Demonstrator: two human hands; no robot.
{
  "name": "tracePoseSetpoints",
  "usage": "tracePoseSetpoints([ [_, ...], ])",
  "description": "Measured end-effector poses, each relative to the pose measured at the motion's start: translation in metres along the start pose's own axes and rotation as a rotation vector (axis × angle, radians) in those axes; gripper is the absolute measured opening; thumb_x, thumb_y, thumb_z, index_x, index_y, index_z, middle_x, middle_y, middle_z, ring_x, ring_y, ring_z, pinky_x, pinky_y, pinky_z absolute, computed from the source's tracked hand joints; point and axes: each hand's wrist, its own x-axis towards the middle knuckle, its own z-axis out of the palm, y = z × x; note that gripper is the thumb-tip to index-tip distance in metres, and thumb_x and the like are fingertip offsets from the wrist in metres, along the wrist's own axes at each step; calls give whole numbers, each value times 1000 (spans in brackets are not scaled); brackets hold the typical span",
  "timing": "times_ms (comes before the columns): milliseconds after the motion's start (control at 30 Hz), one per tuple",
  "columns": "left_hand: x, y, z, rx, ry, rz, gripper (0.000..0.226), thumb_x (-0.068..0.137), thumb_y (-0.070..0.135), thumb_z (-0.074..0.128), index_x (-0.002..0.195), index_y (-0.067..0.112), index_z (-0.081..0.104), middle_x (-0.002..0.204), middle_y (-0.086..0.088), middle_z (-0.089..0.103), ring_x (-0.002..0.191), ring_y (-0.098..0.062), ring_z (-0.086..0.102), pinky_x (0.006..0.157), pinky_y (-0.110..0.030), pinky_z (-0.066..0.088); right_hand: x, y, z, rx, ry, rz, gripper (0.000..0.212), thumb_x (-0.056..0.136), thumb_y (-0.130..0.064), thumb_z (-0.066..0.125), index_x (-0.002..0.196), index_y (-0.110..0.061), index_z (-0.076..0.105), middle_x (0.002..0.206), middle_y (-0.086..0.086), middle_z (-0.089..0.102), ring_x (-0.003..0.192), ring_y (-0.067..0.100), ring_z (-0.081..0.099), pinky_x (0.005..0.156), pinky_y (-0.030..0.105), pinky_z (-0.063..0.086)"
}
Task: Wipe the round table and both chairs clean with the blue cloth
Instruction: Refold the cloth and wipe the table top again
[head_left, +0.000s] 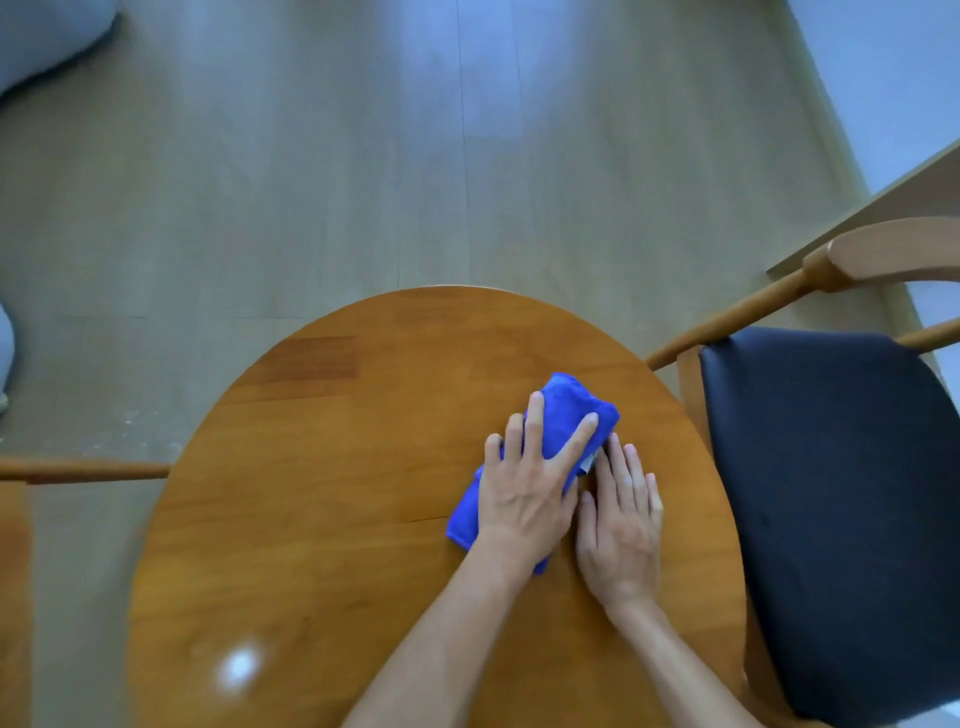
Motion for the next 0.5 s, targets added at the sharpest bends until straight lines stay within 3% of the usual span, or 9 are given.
tracePoseSetpoints([
  [167,13,-70,-19,7,42,-34,53,79,38,54,132,34,53,134,-18,51,98,-34,53,72,-39,44,1,-3,0,6,6,3,53,96,-29,33,143,-9,45,154,7,36,145,21,27,119,41,15],
  [333,-32,-200,-67,53,124,-471,59,80,47,43,136,28,49,134,-20,46,100,-41,48,78,-51,46,1,-6,-2,-1,-26,17,55,95,-30,31,144,-8,43,155,8,34,146,22,23,120,42,12],
  [400,-78,-217,-75,67,174,-548,60,81,48,42,136,25,50,133,-21,44,98,-43,46,82,-55,45,1,-9,-2,-12,-29,24,56,95,-30,30,144,-7,43,155,9,33,146,23,24,119,45,15],
  [500,-122,-188,-63,87,214,-664,60,81,47,41,135,22,52,136,-23,40,98,-44,45,83,-56,42,1,-12,-1,-37,-35,29,56,95,-29,30,144,-6,41,155,10,33,146,24,24,119,47,18],
])
